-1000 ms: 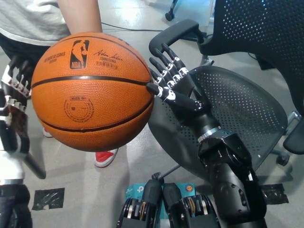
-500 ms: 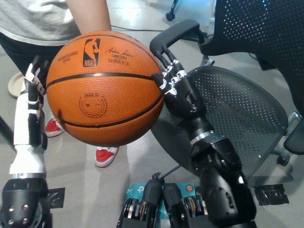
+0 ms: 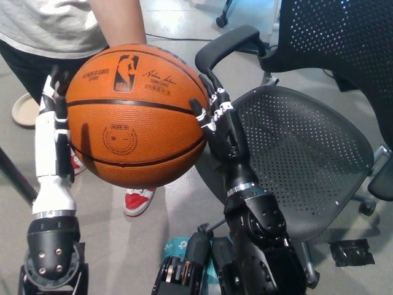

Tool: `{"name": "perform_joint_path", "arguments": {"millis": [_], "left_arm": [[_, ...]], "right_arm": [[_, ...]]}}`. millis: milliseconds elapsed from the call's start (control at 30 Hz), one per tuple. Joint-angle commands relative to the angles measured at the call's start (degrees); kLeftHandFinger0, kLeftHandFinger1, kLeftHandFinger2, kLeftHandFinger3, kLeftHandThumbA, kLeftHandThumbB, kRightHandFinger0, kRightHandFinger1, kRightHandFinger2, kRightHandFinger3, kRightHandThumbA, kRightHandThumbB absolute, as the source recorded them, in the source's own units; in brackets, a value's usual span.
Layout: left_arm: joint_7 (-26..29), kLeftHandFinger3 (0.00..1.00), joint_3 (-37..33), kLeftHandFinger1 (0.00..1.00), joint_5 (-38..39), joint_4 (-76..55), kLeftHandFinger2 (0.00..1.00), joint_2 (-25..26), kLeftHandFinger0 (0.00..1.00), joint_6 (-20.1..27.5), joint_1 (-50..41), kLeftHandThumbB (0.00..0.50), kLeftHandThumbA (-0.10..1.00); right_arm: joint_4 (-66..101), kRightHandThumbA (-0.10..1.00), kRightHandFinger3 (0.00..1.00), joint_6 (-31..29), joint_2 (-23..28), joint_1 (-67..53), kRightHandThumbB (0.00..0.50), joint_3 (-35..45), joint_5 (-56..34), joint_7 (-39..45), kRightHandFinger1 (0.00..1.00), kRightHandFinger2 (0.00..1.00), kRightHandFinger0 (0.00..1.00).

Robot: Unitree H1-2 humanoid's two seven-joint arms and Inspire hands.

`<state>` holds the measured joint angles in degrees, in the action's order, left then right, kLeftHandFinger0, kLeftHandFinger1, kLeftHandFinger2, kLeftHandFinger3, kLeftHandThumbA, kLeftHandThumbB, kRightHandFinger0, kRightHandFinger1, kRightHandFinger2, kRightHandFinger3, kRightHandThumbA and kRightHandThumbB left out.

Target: The robot grabs the basketball from a person using both hands and then drops it on the black chair in the front

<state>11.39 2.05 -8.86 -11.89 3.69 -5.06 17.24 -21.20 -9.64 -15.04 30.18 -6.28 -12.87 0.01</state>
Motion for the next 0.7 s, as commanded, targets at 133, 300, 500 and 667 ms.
{"name": "perform_joint_path", "arguments": {"millis": [133, 300, 500, 667], "left_arm": [[-8.23, 1.00, -10.68, 1.00, -5.21, 0.09, 1.00, -0.33, 1.00, -6.74, 4.74, 0.156, 1.00], [-11.41, 1.00, -12.91, 1.00, -4.64, -1.12, 1.00, 3.46, 1.00, -9.99, 6.20, 0.138, 1.00], [-12.75, 1.00, -15.05, 1.00, -4.16, -1.28, 1.00, 5.87, 1.00, -11.82, 8.20, 0.169, 1.00], [-12.26, 1.00, -16.30, 1.00, -3.71, -2.40, 1.00, 6.26, 1.00, -13.86, 10.19, 0.204, 1.00]], "right_arm": [[-0.43, 1.00, 1.00, -1.23, -5.35, 4.41, 0.188, -5.53, 4.25, 2.37, 1.00, 1.00, 1.00], [-0.87, 1.00, 1.00, -2.07, -5.12, 4.35, 0.218, -4.96, 3.91, 1.37, 1.00, 1.00, 1.00], [0.96, 1.00, 1.00, -1.85, -4.96, 3.75, 0.210, -4.37, 2.99, 0.73, 1.00, 1.00, 1.00], [3.20, 1.00, 1.00, -1.05, -5.08, 4.23, 0.194, -3.55, 0.92, 0.69, 1.00, 1.00, 1.00]]}}
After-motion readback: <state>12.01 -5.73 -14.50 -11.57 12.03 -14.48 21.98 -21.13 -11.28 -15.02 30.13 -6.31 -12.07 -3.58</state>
